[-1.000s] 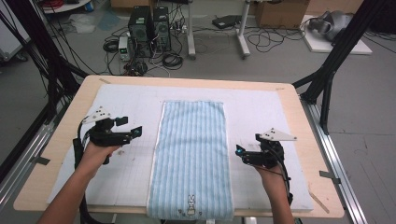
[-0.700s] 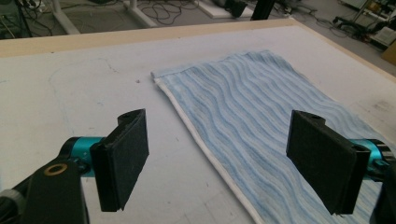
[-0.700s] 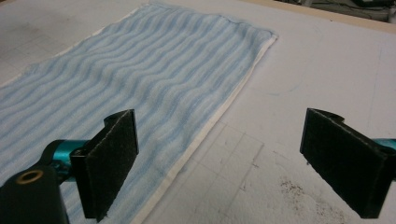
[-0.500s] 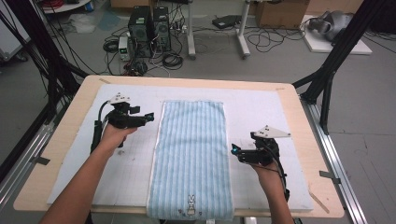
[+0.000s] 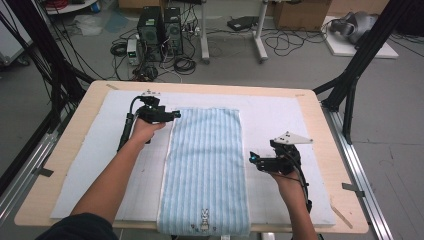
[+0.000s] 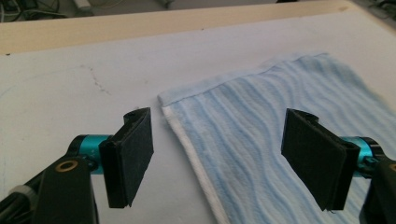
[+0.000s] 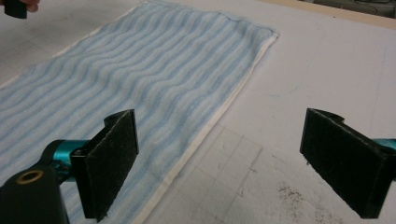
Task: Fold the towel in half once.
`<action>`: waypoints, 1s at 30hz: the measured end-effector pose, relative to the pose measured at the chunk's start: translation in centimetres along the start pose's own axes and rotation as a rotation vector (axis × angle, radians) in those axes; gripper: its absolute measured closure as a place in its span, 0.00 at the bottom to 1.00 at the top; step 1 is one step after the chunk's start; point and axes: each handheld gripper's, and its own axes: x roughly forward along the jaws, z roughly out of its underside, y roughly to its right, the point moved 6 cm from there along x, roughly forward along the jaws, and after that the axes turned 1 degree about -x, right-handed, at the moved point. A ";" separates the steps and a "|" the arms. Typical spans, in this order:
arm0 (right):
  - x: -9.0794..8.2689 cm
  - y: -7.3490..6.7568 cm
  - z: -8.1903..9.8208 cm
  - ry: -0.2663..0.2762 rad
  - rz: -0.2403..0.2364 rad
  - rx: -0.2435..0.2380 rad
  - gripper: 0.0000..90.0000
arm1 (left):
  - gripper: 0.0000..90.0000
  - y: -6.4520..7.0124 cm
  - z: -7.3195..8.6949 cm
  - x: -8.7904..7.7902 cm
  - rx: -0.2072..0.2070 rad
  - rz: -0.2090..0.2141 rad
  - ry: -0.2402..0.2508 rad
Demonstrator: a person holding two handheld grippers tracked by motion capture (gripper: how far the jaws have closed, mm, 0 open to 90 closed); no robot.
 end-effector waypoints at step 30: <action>9.5 2.2 -2.6 -0.148 0.078 0.039 0.19 | 0.94 0.9 2.8 2.6 0.136 -0.084 -0.066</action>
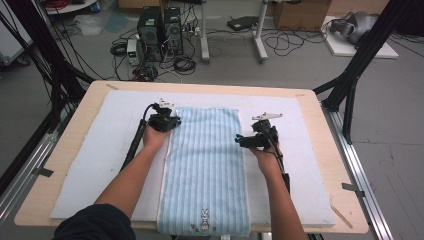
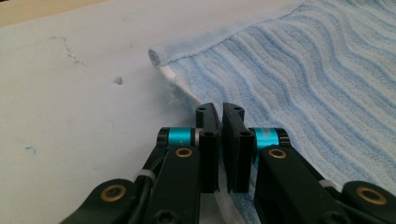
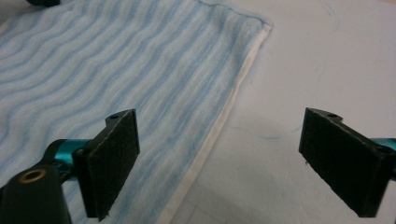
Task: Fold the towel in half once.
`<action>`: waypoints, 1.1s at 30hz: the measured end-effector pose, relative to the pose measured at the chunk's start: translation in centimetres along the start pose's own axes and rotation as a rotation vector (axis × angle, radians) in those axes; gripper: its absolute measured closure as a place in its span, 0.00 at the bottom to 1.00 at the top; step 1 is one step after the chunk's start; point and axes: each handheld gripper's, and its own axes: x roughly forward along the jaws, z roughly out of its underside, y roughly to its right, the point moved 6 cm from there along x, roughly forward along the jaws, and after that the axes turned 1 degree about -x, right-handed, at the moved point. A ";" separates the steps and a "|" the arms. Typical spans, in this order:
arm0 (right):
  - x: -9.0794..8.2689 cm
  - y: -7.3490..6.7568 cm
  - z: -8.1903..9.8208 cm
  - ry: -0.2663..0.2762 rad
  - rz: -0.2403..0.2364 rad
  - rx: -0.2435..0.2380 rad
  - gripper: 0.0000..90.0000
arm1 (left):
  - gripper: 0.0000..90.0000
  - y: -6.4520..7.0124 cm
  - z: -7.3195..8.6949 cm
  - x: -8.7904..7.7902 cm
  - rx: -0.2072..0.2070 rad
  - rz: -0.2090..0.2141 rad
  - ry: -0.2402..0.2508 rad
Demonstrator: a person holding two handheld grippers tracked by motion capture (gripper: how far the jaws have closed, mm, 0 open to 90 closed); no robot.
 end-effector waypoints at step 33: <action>6.0 0.9 -2.2 -0.058 0.006 0.021 0.98 | 0.95 -0.3 -0.6 -0.8 -0.021 0.002 0.034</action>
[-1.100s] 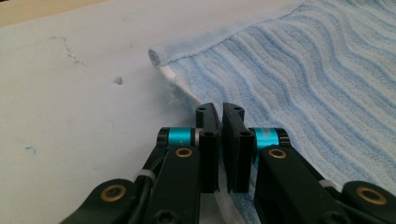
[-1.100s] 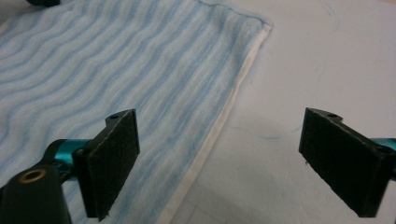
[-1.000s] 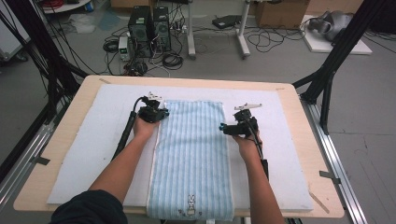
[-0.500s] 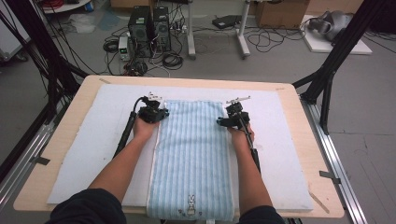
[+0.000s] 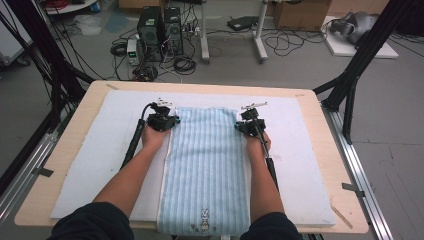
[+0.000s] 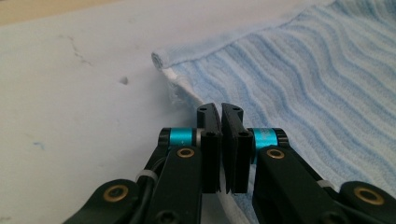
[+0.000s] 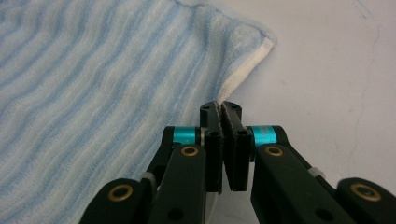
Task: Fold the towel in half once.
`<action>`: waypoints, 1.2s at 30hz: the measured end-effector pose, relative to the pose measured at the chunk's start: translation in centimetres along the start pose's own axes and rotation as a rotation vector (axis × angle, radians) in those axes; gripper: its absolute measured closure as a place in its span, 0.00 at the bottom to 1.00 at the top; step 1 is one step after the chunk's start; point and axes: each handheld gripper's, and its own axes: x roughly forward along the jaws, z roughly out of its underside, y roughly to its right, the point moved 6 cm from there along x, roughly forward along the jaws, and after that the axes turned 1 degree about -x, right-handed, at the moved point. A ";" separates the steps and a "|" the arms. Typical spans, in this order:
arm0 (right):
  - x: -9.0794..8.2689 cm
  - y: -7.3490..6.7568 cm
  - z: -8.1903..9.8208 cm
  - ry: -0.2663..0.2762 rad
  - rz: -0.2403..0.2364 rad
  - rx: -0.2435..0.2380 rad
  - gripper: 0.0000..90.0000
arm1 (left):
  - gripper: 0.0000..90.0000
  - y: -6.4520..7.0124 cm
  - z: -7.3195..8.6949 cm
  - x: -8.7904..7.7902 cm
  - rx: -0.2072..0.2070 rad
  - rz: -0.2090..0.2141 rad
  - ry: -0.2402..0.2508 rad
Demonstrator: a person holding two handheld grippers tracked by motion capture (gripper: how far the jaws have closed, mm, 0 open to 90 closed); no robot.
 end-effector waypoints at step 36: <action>-9.1 -5.5 5.2 0.136 -0.119 -0.110 0.97 | 0.95 4.8 5.3 -10.0 -0.007 0.225 0.094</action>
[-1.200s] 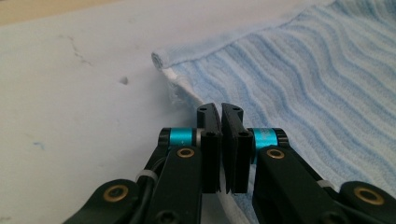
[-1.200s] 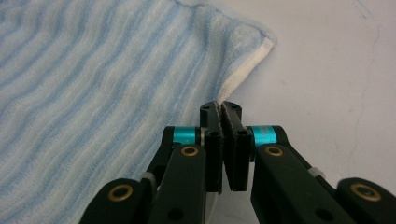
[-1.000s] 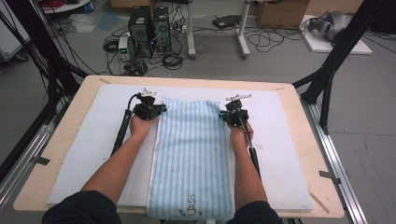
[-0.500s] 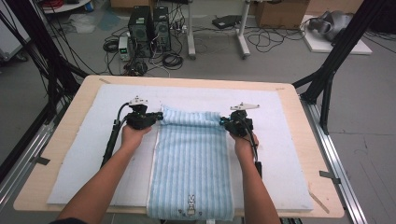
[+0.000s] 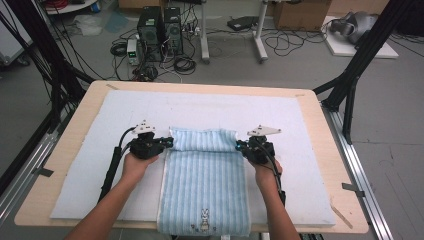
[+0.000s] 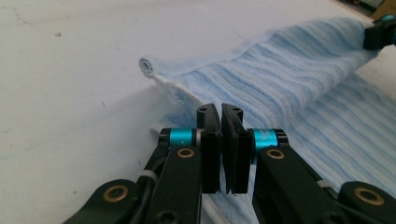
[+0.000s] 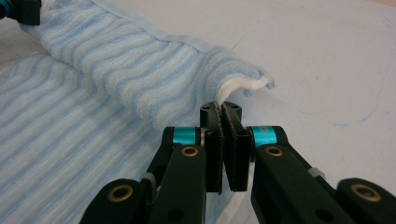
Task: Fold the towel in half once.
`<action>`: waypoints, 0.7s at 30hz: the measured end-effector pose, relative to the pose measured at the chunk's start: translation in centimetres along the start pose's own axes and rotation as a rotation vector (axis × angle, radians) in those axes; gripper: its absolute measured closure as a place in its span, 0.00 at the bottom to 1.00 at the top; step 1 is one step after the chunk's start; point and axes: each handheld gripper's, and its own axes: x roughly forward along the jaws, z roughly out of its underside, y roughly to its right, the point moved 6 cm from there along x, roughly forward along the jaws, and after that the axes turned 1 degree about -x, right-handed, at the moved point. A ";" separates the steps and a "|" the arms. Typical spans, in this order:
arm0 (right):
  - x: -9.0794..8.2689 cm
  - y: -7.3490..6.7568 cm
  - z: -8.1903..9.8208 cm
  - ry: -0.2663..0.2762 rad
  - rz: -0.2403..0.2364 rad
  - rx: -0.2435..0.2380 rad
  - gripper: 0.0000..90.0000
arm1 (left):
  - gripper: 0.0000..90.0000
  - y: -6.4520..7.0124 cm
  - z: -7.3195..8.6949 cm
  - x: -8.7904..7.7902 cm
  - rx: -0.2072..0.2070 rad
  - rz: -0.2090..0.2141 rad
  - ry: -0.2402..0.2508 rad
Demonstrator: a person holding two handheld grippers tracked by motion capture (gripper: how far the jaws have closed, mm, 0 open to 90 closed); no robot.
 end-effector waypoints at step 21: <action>-1.8 -3.6 3.8 -0.046 -0.023 -0.016 0.87 | 0.67 2.0 4.4 -3.2 -0.043 0.008 -0.013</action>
